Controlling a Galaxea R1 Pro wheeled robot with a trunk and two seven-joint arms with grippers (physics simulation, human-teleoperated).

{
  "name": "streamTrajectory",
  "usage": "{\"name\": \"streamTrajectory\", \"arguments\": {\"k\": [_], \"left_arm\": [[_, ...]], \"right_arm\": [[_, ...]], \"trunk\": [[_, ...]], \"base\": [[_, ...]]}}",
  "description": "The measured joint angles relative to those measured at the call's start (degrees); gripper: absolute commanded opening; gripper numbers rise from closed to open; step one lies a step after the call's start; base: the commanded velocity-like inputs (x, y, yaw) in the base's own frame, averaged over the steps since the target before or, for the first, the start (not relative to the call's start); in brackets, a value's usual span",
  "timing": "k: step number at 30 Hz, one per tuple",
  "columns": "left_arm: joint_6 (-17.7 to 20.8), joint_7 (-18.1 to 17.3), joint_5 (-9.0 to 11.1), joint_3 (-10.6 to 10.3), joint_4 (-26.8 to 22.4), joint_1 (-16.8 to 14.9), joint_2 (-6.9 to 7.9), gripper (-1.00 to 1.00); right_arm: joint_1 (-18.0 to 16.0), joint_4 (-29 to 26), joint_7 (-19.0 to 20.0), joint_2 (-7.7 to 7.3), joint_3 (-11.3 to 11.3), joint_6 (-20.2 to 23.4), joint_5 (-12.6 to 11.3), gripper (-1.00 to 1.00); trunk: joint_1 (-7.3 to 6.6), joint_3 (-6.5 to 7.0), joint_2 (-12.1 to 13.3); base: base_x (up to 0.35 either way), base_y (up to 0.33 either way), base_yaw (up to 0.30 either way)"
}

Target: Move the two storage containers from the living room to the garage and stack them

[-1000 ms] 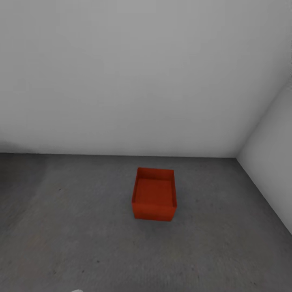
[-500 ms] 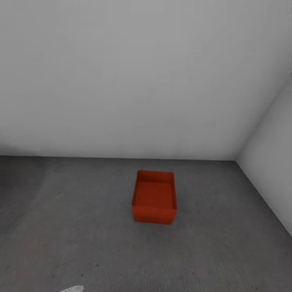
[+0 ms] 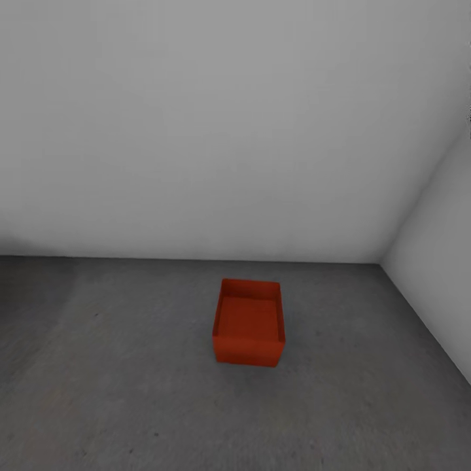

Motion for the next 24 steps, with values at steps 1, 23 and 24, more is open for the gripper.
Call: {"name": "streamTrajectory", "arguments": {"k": [1,23,24], "left_arm": [[-0.09,-0.13,0.01,0.0,0.01,0.22,0.0,1.0],[-0.18,0.48,0.01,0.0,-0.06,0.3,-0.12,1.0],[-0.18,0.49,0.01,0.0,-0.06,0.3,-0.11,1.0]], "right_arm": [[0.0,0.0,0.0,0.0,0.0,0.0,-0.01,1.0],[0.0,0.0,0.0,0.0,0.0,0.0,-0.05,1.0],[0.0,0.0,0.0,0.0,0.0,0.0,-0.04,1.0]], "trunk": [[0.0,0.09,0.0],[0.0,2.09,0.0],[0.0,2.18,0.0]], "base": [[0.0,0.0,0.0],[0.0,0.0,0.0],[0.0,0.0,0.0]]}}
